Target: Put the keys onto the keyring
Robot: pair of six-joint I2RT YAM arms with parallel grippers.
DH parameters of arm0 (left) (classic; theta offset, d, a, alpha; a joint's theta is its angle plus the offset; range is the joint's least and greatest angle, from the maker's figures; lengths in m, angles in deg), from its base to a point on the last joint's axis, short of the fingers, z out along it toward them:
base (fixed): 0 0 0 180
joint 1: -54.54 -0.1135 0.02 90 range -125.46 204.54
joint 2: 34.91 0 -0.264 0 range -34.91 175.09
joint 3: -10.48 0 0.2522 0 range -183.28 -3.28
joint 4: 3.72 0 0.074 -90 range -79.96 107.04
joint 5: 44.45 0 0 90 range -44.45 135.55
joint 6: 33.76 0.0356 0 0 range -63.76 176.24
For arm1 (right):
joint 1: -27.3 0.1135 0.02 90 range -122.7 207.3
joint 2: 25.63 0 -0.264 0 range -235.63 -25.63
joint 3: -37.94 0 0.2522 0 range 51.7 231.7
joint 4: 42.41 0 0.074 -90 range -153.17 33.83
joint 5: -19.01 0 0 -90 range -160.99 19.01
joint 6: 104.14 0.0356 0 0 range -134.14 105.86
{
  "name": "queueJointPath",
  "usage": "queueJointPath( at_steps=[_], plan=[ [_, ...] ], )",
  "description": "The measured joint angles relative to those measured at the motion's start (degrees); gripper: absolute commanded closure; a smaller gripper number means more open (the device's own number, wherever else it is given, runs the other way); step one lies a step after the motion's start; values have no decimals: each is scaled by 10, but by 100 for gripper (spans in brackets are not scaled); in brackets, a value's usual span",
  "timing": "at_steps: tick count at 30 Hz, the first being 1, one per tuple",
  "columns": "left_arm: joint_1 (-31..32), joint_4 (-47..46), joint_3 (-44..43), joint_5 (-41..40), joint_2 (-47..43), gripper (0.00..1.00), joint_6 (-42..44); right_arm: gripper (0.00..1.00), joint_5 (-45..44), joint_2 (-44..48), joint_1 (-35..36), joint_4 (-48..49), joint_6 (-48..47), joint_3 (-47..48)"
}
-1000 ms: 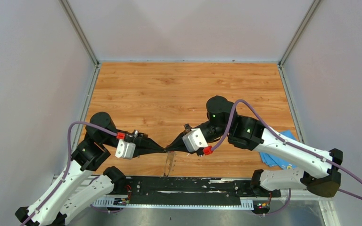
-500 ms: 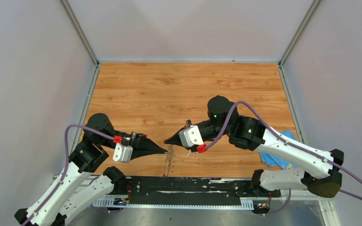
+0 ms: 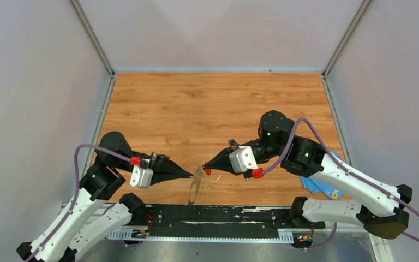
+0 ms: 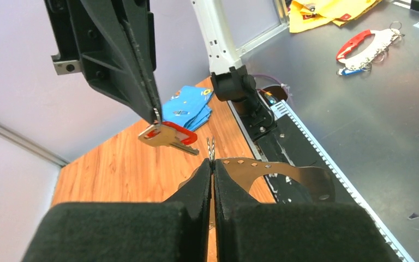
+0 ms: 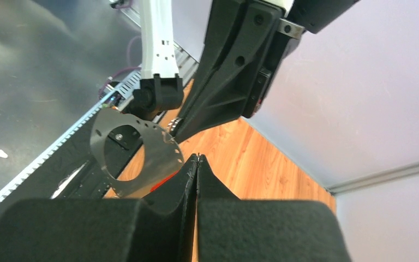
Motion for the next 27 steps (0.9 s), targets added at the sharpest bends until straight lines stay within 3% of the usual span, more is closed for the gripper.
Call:
queueJointPath(
  at_steps=[9,27],
  plan=[
    [0,-34,0,6,1,100,-38,100,56,-25,-3,-19,-5,1],
    [0,-43,0,7,5,100,-45,100,84,-33,-3,-2,3,2]
  ],
)
